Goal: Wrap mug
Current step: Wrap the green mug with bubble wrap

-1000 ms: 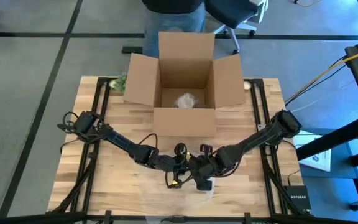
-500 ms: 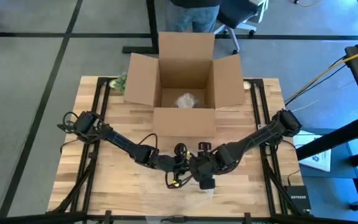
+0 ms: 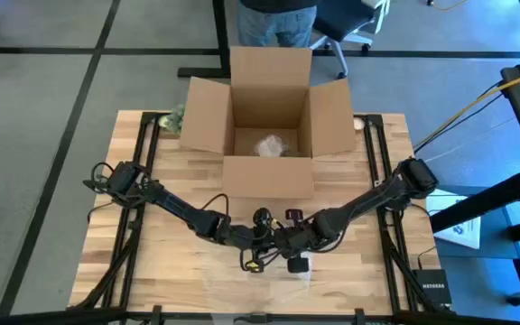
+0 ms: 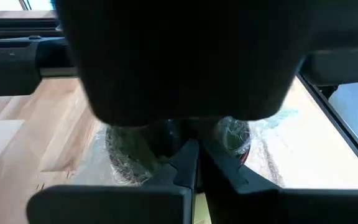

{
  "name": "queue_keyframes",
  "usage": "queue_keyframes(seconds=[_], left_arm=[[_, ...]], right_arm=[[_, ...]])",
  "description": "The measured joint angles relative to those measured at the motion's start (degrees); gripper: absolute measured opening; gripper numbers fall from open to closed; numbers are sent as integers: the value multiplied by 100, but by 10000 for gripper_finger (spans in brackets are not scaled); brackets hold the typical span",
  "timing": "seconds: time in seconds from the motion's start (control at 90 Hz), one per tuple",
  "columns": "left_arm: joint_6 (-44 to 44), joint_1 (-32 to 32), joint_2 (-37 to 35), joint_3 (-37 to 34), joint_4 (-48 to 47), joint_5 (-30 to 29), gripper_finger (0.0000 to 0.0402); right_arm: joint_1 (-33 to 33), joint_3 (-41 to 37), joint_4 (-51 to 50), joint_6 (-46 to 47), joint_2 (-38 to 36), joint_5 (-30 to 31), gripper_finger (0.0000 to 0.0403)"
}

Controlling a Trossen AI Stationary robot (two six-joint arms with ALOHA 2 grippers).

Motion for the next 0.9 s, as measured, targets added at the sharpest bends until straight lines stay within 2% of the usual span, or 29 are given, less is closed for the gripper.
queue_keyframes(seconds=[0.178, 0.356, 0.489, 0.733, 0.9], left_arm=[[0, -4, 0, 0, -10, 0, 0], [0, -4, 0, 0, -8, 0, 0], [0, -4, 0, 0, -8, 2, 0], [0, -4, 0, 0, -8, 2, 0], [0, -4, 0, 0, -8, 2, 0]], right_arm=[[2, 395, -335, 66, 18, -97, 67], [7, 938, -1086, 101, 18, -323, 144], [9, 1325, -1719, 89, 18, -348, 183], [9, 1415, -1898, -125, 16, -195, 198], [9, 835, -1064, -175, 16, 90, 184]])
